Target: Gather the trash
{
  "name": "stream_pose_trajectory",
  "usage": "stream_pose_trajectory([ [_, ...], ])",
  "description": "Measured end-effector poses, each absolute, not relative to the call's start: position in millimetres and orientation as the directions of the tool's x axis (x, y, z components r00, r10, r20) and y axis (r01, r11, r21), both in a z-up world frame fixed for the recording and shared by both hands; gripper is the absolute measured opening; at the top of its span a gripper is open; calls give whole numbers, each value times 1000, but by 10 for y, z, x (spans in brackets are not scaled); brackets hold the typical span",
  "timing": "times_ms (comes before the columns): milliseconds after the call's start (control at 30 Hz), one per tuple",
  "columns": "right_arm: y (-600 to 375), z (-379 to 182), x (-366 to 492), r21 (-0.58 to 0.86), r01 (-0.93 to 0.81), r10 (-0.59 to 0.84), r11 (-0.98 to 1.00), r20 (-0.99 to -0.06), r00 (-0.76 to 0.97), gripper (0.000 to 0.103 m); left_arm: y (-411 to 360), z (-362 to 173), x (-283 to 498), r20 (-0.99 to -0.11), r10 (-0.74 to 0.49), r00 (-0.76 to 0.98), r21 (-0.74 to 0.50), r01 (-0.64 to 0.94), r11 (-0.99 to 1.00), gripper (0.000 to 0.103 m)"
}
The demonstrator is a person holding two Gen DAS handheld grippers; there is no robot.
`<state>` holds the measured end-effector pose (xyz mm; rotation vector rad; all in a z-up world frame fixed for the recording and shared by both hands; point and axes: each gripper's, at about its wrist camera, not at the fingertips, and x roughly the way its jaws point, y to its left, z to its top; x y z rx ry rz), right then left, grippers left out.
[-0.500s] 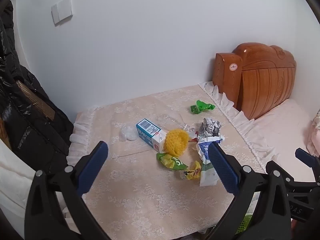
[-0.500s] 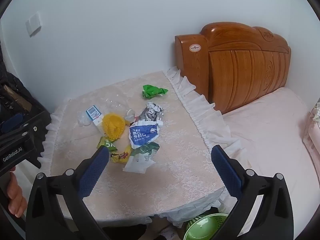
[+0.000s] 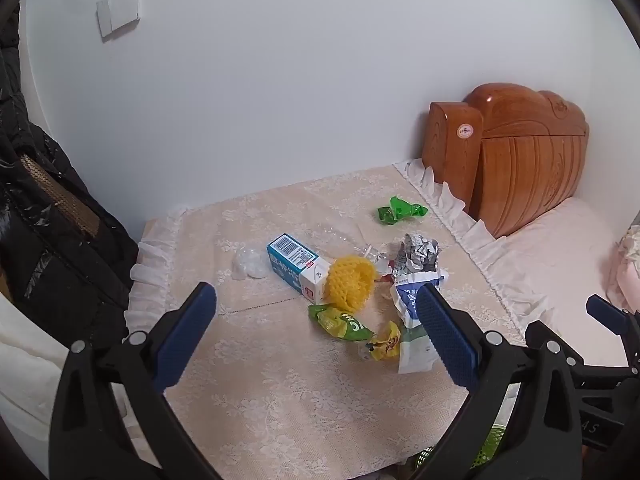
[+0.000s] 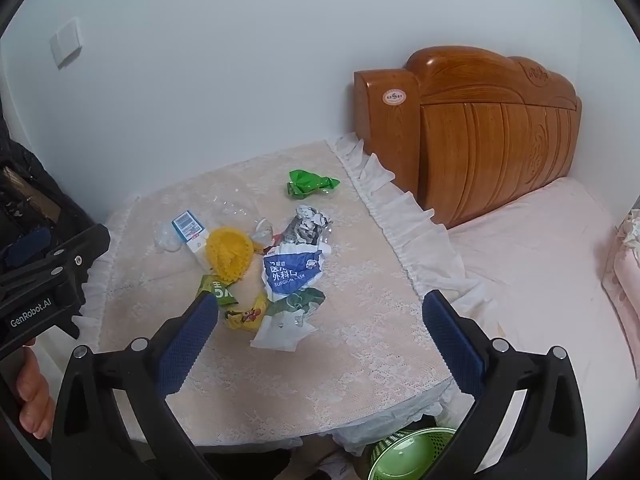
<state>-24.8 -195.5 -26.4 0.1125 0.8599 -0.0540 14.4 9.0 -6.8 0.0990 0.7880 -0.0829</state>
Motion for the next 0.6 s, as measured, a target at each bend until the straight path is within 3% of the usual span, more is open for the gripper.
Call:
stream_pose_trajectory([
  [600, -1951, -264, -208, 73, 94, -6, 993, -759, 651, 101, 80, -131, 167, -723, -41, 690, 47, 108, 993, 95],
])
